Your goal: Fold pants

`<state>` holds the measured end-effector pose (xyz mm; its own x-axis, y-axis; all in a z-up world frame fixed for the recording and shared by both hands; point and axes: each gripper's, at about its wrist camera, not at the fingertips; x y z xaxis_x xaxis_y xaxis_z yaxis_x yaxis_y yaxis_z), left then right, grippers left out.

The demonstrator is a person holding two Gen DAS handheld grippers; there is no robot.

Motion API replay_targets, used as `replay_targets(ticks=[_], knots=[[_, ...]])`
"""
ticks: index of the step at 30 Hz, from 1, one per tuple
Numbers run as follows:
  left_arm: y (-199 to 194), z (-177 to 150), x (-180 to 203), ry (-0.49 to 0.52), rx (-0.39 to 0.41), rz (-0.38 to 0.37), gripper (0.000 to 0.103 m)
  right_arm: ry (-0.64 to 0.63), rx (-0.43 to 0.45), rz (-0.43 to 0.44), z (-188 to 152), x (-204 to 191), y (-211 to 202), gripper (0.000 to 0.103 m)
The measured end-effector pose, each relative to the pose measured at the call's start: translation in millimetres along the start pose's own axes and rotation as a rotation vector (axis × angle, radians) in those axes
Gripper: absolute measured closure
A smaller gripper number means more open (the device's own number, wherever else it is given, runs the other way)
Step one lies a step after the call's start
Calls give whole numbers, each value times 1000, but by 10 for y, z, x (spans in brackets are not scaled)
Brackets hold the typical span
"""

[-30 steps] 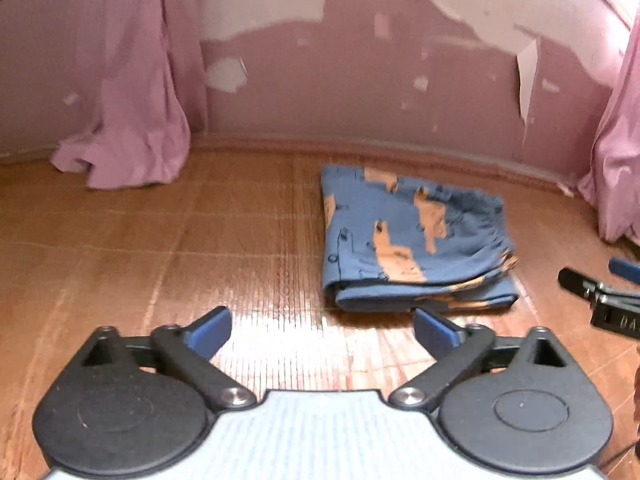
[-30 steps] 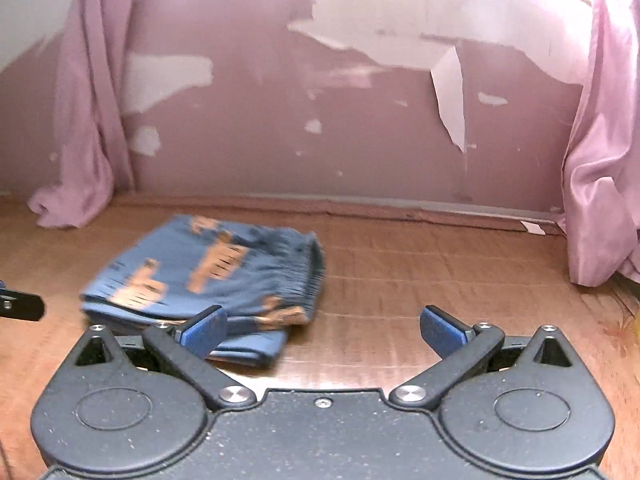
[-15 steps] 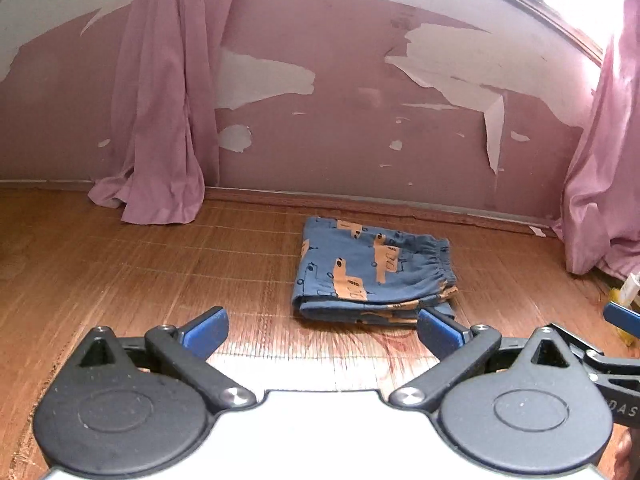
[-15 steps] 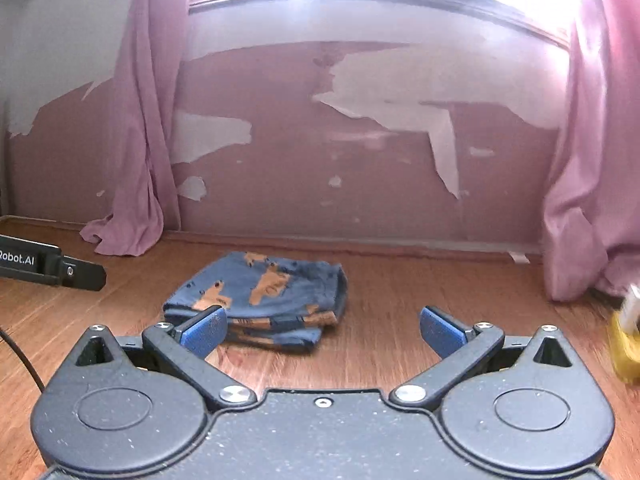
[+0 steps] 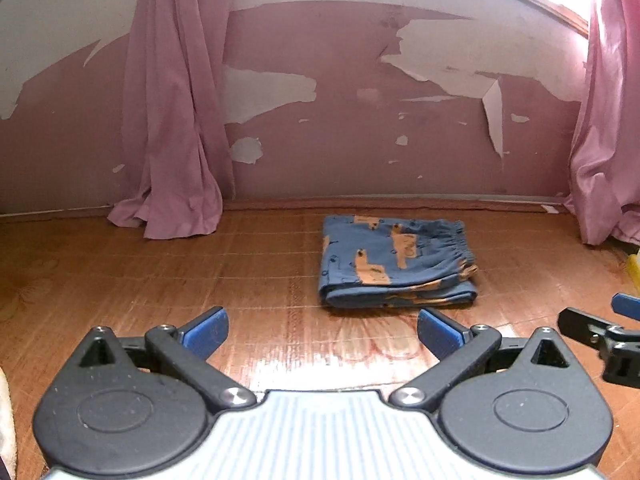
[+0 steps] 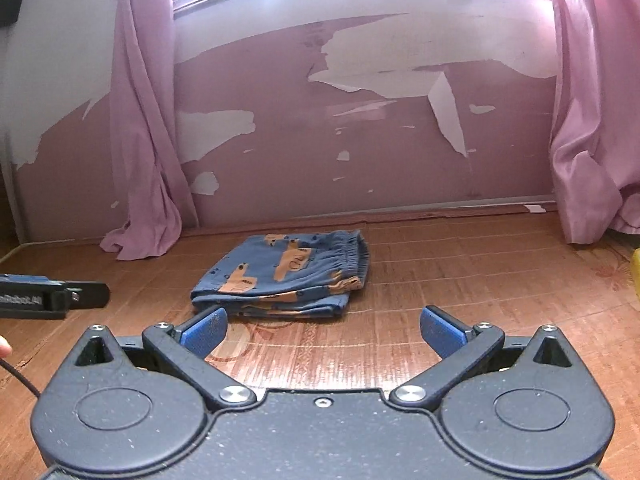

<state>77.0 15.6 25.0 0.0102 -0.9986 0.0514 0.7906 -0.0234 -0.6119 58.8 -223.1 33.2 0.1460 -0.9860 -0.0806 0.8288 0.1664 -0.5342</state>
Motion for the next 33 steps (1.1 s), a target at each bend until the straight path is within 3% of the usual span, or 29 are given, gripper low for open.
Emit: replay_targets(ticks=[12, 33], knots=[[137, -195, -172, -73, -21, -3, 0, -25, 25, 15, -135, -47, 86, 1], [95, -205, -145, -62, -8, -1, 0, -49, 59, 15, -132, -45, 19, 1]])
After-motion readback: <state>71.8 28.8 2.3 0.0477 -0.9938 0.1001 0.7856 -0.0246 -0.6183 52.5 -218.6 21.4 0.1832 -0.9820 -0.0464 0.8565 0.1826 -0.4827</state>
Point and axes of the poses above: each gripper's, at about its wrist camera, not at the fingertips, and y roughly the way its jaws point, x to its right, z to its top, and after that the axes turned 7 degrees about -x, right-handed
